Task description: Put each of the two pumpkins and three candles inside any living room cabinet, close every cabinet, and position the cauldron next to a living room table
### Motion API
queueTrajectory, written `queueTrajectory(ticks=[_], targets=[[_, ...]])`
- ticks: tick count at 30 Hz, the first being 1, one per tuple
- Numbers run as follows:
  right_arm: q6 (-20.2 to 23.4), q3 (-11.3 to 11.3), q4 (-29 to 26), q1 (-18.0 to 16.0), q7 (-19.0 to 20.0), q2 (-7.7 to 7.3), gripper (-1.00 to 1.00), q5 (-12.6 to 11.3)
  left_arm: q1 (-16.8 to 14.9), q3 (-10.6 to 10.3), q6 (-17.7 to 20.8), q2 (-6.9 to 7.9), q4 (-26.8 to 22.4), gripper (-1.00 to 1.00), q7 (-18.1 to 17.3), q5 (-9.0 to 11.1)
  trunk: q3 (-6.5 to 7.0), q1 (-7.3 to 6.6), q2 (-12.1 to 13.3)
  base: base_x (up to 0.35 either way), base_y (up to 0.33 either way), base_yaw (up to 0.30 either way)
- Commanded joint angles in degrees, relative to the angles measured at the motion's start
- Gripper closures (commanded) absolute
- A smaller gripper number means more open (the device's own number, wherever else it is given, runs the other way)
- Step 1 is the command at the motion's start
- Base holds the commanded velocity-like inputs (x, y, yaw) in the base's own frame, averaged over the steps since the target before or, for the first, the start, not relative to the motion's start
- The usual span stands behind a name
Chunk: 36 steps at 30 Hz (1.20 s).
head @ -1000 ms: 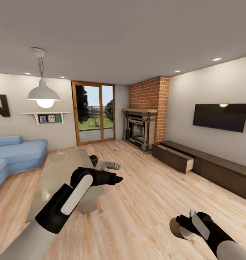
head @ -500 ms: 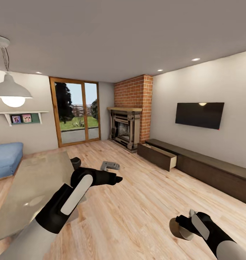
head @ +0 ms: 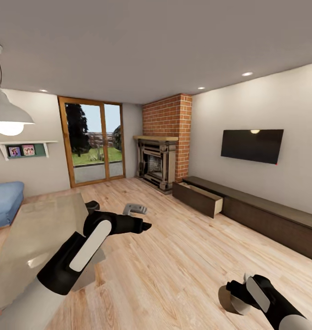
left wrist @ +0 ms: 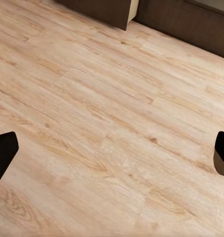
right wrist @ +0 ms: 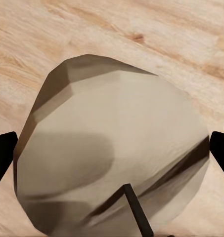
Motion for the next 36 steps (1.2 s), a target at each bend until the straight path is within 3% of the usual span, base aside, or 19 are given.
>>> queueTrajectory(ticks=[1,8,16,25,26,36], targets=[[0.5,0.1,-0.4,0.3,-0.5,-0.08,1.0,-0.6,-0.1,-0.1,0.1,0.38,-0.1,-1.0,0.6,0.9,-0.09,0.01,-0.1,0.0,0.0,0.0],[2.9,-2.1,-2.6,2.6,-0.5,-0.08,1.0,-0.6,-0.1,-0.1,0.1,2.64,-0.1,-1.0,0.6,2.9,-0.09,0.01,-0.1,0.0,0.0,0.0],[5.5,-3.9,-5.1,3.1,-0.2,-0.17,1.0,-0.5,-0.1,-0.1,0.1,2.33,0.3,-1.0,0.7,5.5,-0.1,0.01,-0.1,0.0,0.0,0.0],[2.4,-1.2,-2.9,0.1,1.3,-0.83,1.0,-1.2,-0.3,-0.1,0.1,-0.58,1.5,-1.0,0.9,2.7,-0.7,0.01,-0.1,0.0,0.0,0.0],[-4.4,4.0,4.4,-3.4,1.3,-0.85,1.0,-1.2,-0.3,-0.1,0.1,-2.18,1.5,-1.0,0.9,-2.0,-0.8,0.01,-0.1,0.0,0.0,0.0],[-4.9,4.4,5.2,-3.7,1.4,-0.88,1.0,-1.1,-0.3,-0.2,0.1,-2.35,1.5,-1.0,0.9,-2.2,-1.73,0.01,-0.1,0.0,0.0,0.0]])
